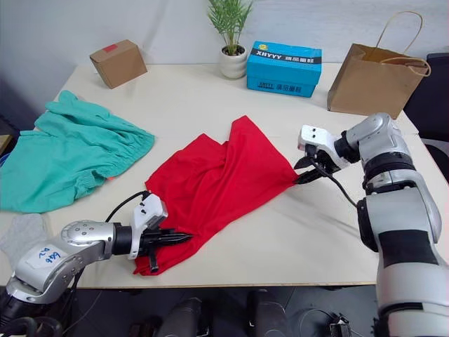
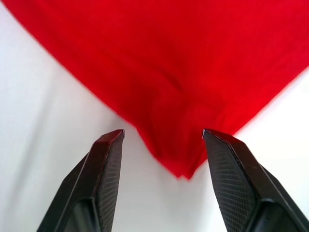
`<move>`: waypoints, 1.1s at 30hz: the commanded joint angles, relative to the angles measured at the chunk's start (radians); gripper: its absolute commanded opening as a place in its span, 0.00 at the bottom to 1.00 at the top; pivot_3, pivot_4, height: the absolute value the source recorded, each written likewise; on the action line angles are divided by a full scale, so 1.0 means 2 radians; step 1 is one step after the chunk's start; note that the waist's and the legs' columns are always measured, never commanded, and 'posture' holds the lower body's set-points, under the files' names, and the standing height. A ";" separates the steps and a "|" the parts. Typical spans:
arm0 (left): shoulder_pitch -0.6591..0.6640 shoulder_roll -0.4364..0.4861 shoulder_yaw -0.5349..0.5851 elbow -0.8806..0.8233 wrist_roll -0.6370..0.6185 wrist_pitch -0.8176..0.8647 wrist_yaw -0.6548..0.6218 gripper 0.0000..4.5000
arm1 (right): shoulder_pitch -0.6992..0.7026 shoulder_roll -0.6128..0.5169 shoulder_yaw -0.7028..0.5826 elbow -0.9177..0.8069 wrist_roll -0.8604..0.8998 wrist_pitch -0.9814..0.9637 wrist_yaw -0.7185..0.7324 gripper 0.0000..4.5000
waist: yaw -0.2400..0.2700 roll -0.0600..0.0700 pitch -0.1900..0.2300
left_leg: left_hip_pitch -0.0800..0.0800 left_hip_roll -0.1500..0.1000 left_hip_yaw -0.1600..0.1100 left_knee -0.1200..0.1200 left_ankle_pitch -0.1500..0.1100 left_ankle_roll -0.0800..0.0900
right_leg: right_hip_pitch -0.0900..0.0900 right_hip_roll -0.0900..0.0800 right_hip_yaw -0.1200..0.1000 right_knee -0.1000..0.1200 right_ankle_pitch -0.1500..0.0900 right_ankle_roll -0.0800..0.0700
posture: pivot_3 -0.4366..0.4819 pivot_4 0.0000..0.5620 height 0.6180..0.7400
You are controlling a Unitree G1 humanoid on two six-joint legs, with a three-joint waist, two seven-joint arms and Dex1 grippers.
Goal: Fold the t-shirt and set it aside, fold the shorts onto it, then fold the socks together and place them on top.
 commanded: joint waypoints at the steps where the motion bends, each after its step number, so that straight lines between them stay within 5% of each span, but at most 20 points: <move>1: -0.005 0.000 0.007 -0.014 0.001 -0.005 -0.003 0.00 | -0.008 0.014 -0.003 -0.004 -0.007 0.009 -0.027 0.59 | 0.001 0.000 0.000 | 0.000 0.000 0.000 0.000 0.000 0.000 | 0.000 0.000 0.000 0.000 0.000 0.000 | 0.48 0.27 1.00; 20: 0.013 -0.005 0.019 -0.035 -0.005 0.005 0.006 0.00 | -0.009 0.027 0.008 0.005 -0.053 0.018 -0.063 0.59 | 0.001 0.000 0.000 | 0.000 0.000 0.000 0.000 0.000 0.000 | 0.000 0.000 0.000 0.000 0.000 0.000 | 0.48 0.27 1.00; 27: 0.016 -0.003 0.020 -0.034 -0.004 0.003 0.005 0.00 | -0.008 0.025 0.009 0.003 -0.052 0.012 -0.017 0.59 | 0.001 0.000 0.000 | 0.000 0.000 0.000 0.000 0.000 0.000 | 0.000 0.000 0.000 0.000 0.000 0.000 | 0.48 0.27 1.00; 30: 0.014 -0.003 0.019 -0.032 -0.003 0.002 0.005 0.00 | -0.008 0.021 0.010 0.001 -0.056 -0.002 -0.010 0.46 | 0.001 0.000 0.000 | 0.000 0.000 0.000 0.000 0.000 0.000 | 0.000 0.000 0.000 0.000 0.000 0.000 | 0.48 0.27 1.00; 33: 0.012 -0.003 0.018 -0.029 -0.001 0.002 0.004 0.00 | -0.010 0.017 0.010 0.001 -0.059 -0.007 -0.010 0.22 | 0.001 0.000 0.000 | 0.000 0.000 0.000 0.000 0.000 0.000 | 0.000 0.000 0.000 0.000 0.000 0.000 | 0.48 0.27 1.00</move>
